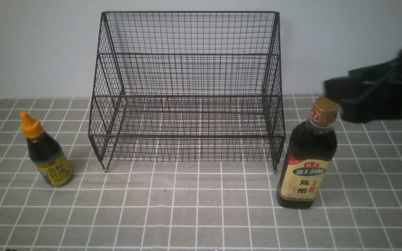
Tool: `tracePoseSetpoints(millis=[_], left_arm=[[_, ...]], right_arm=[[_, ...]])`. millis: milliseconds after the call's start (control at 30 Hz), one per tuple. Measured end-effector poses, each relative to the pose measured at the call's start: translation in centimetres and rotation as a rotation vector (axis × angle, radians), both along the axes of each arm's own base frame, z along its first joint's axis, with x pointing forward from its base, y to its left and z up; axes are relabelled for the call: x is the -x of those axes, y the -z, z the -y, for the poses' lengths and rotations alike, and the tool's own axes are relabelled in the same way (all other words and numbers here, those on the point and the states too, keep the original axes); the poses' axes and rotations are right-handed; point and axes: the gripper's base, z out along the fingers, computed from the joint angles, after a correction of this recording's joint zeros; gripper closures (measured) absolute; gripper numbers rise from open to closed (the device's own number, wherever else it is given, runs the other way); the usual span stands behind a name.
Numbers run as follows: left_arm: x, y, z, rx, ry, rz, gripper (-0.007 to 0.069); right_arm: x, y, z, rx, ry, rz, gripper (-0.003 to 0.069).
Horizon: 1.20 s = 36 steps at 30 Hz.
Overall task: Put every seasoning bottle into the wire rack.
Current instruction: Use the right arm to grab the condiment bottle closest to it, then use the right arm to put the condiment bottle back on the shelf
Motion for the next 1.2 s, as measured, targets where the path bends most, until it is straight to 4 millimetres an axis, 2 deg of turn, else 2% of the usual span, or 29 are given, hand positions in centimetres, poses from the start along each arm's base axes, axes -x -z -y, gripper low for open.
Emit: tracePoseSetpoints(millis=[133,233,367,433,467,533,567,633,667,733,833,900,933,1033,1067,1200], left_arm=[[0.0,0.0,0.0,0.000,0.000,0.000,0.0631],[0.0,0.0,0.0,0.000,0.000,0.000,0.0631],[0.0,0.0,0.0,0.000,0.000,0.000,0.0631],[0.0,0.0,0.0,0.000,0.000,0.000,0.0631],[0.0,0.0,0.0,0.000,0.000,0.000,0.0631],[0.0,0.0,0.0,0.000,0.000,0.000,0.0631],[0.0,0.0,0.0,0.000,0.000,0.000,0.0631],[0.0,0.0,0.0,0.000,0.000,0.000,0.0631],[0.0,0.0,0.0,0.000,0.000,0.000,0.0631],[0.0,0.0,0.0,0.000,0.000,0.000,0.0631],[0.0,0.0,0.0,0.000,0.000,0.000,0.0631],[0.0,0.0,0.0,0.000,0.000,0.000,0.0631],[0.0,0.0,0.0,0.000,0.000,0.000,0.0631],[0.0,0.0,0.0,0.000,0.000,0.000,0.0631],[0.0,0.0,0.0,0.000,0.000,0.000,0.0631],[0.0,0.0,0.0,0.000,0.000,0.000,0.0631]], right_arm=[[-1.6,1.4,-0.6,0.023,0.002,-0.024,0.0079],[-2.4,2.5,-1.0,0.038,0.006,-0.062,0.0032],[-3.4,4.3,-1.4,0.051,0.019,-0.142,0.0026],[-3.6,5.0,-1.5,0.060,0.023,-0.186,0.0042],[-3.6,5.5,-1.5,0.073,0.024,-0.226,0.0087],[-3.6,5.6,-1.5,0.082,0.022,-0.230,0.0128],[-3.7,5.6,-1.5,0.087,0.021,-0.227,0.0171],[-3.8,5.3,-1.4,0.104,0.018,-0.204,0.0323],[-3.7,5.2,-1.3,0.109,0.019,-0.197,0.0347],[-3.4,4.9,-1.2,0.117,0.018,-0.194,0.0340],[-2.9,4.2,-0.9,0.129,0.015,-0.196,0.0340],[-2.3,1.8,-0.6,0.128,0.013,-0.170,0.0340],[-2.2,1.6,-0.6,0.127,0.013,-0.167,0.0340],[-1.8,-1.9,-0.5,0.087,0.013,-0.098,0.0340],[-1.7,-3.6,-0.5,0.061,0.011,-0.056,0.0340],[-1.7,-8.0,-0.7,0.009,-0.015,0.065,0.0340]])
